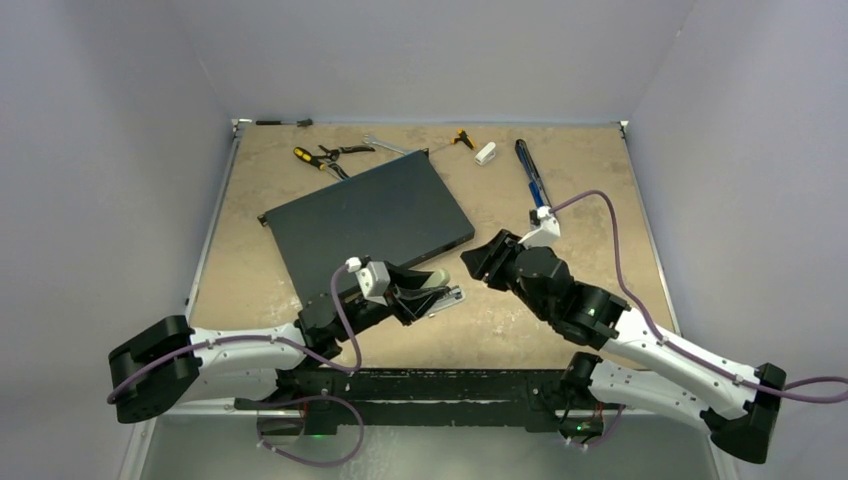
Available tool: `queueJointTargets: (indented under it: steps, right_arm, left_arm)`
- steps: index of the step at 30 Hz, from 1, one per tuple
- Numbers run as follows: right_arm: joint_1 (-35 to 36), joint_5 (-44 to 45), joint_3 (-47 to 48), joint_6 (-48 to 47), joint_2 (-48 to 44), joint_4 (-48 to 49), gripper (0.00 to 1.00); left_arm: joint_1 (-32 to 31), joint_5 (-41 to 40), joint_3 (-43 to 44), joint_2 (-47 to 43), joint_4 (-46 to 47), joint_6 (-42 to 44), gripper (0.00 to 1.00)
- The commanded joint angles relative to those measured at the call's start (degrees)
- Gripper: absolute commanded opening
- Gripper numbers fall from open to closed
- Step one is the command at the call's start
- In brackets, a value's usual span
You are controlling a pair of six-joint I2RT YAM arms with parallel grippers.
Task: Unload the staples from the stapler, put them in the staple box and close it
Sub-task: Unload the staple at the center of the board.
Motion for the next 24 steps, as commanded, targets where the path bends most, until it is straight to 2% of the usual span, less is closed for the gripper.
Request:
queueJointTargets:
  steps: [1, 10, 20, 24]
  right_arm:
    - [0.2, -2.5, -1.2, 1.1, -0.2, 1.8, 0.5]
    - [0.3, -12.0, -4.3, 1.8, 2.1, 10.9, 0.43]
    - [0.2, -13.7, -6.0, 2.5, 4.3, 12.3, 0.35]
    - [0.2, -14.1, -7.1, 2.8, 5.2, 14.7, 0.27]
  left_arm:
    - [-0.1, -1.5, 0.3, -2.0, 3.8, 2.0, 0.0]
    - [-0.1, -4.3, 0.5, -2.8, 2.8, 3.5, 0.0]
    - [-0.2, -6.3, 0.8, -2.8, 3.2, 4.6, 0.0]
    - [-0.1, -7.2, 1.2, -1.7, 5.7, 4.7, 0.0]
